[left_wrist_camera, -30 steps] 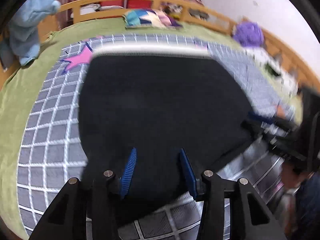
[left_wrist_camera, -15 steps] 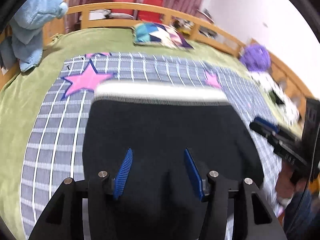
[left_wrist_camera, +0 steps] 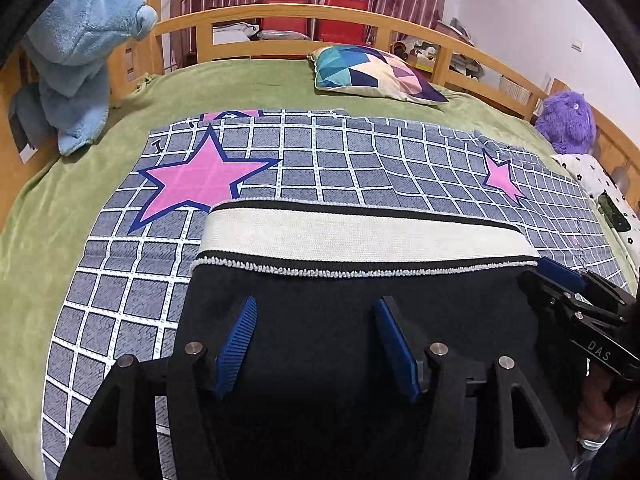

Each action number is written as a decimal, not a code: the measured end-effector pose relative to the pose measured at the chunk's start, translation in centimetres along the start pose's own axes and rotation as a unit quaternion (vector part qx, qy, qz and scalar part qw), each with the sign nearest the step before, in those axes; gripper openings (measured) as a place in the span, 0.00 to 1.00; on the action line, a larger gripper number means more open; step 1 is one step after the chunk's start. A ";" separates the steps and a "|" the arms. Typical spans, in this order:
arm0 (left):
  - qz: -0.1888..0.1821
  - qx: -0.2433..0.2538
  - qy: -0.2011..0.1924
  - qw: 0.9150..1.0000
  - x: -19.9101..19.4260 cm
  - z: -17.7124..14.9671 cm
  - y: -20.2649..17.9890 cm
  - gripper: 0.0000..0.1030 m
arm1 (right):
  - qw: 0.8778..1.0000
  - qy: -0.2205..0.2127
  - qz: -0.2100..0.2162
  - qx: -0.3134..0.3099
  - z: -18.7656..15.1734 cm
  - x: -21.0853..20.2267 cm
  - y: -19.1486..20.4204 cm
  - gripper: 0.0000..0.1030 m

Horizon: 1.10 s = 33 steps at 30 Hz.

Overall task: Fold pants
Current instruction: 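Release the folded pants and raise both tools away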

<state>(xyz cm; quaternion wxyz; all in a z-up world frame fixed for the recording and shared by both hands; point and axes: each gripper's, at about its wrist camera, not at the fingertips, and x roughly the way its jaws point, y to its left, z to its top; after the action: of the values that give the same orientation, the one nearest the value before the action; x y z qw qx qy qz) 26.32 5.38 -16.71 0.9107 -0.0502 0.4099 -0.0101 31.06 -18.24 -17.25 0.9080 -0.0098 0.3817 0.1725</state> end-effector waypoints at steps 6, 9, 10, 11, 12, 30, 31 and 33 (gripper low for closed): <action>0.018 -0.011 0.029 0.999 -1.1 -1.7 0.4 0.58 | 1.000 0.001 -0.023 0.001 -0.6 -0.9 0.4 0.46; 0.041 -0.019 0.048 0.998 -2.3 -3.8 1.0 0.60 | 0.999 0.001 -0.033 0.013 -1.9 -2.6 0.6 0.46; 0.038 -0.022 0.051 0.998 -2.8 -4.8 1.2 0.60 | 0.999 0.006 -0.035 0.013 -2.7 -3.4 0.9 0.47; 0.035 -0.023 0.050 0.998 -3.6 -6.1 1.3 0.60 | 0.999 0.011 -0.038 0.011 -3.5 -3.9 1.2 0.47; 0.037 -0.021 0.047 0.998 -4.4 -7.0 1.2 0.60 | 0.999 0.015 -0.039 0.009 -4.2 -4.5 1.4 0.47; 0.024 -0.006 -0.062 0.998 -28.3 -14.5 -5.0 0.84 | 0.993 -0.065 -0.092 0.020 -12.8 -29.3 6.8 0.74; 0.029 -0.006 -0.070 0.997 -29.4 -14.7 -5.3 0.84 | 0.993 -0.072 -0.090 0.024 -12.9 -30.5 7.0 0.77; 0.035 -0.005 -0.084 0.996 -31.0 -15.0 -5.6 0.86 | 0.993 -0.081 -0.085 0.034 -13.0 -32.3 7.1 0.77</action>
<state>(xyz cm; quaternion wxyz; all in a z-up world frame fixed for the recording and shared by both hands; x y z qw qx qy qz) -5.32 0.38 -2.93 0.9416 -0.0412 0.3331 0.0283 -1.16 -23.39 -3.10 0.9470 0.0027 0.3105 0.0822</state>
